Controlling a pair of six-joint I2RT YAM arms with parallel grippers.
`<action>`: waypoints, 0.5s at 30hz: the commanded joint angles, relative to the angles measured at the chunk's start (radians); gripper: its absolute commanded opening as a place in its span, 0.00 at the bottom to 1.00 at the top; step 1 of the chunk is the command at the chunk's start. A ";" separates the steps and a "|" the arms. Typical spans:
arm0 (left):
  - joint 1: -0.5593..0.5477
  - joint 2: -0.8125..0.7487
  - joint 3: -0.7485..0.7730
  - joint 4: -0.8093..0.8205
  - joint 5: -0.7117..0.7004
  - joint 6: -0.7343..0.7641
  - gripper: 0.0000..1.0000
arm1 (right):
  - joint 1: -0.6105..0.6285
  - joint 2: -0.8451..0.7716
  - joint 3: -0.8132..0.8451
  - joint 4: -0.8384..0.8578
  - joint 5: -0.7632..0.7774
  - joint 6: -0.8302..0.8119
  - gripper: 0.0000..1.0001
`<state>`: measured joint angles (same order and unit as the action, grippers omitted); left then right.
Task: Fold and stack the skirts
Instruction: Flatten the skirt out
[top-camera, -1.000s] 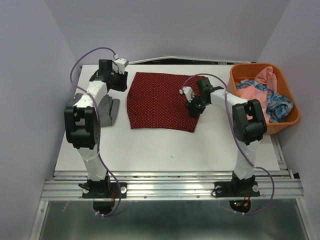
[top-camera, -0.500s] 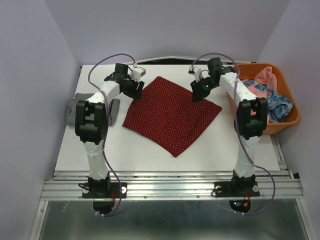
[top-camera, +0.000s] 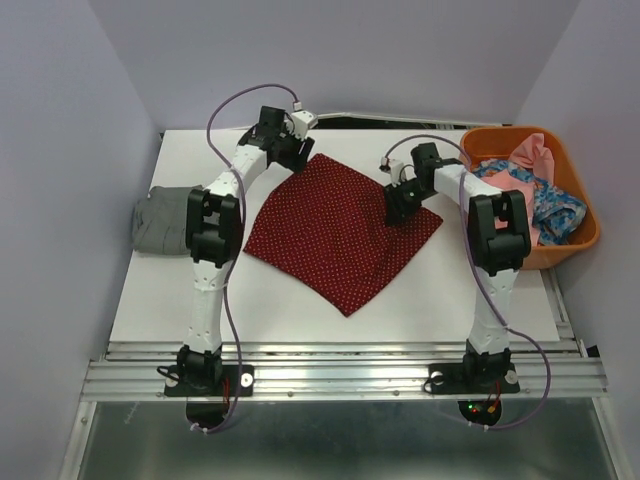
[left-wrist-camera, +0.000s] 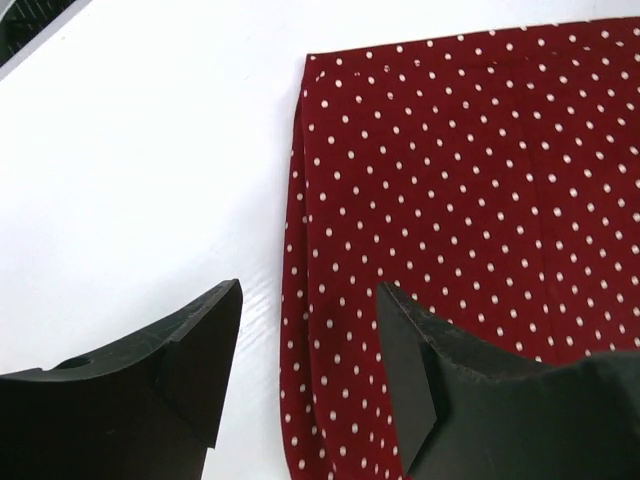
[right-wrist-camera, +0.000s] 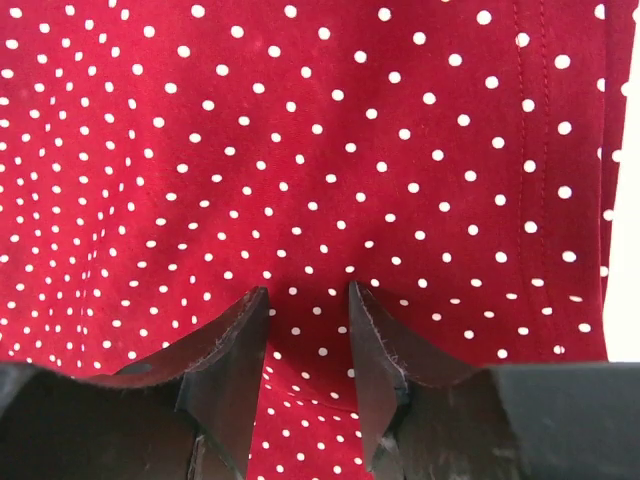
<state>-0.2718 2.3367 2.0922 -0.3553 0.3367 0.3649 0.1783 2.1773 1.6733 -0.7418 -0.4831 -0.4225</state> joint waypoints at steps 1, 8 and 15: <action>-0.026 0.064 0.121 0.007 -0.021 -0.026 0.68 | 0.015 -0.016 -0.140 -0.024 -0.011 0.019 0.43; -0.040 0.125 0.161 0.049 0.019 -0.038 0.63 | 0.056 -0.070 -0.248 -0.025 -0.067 0.034 0.43; -0.047 0.092 0.112 0.087 0.082 -0.024 0.08 | 0.089 -0.096 -0.316 -0.031 -0.127 0.086 0.43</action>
<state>-0.3153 2.4912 2.1952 -0.3202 0.3668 0.3328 0.2291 2.0544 1.4357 -0.6926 -0.6106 -0.3717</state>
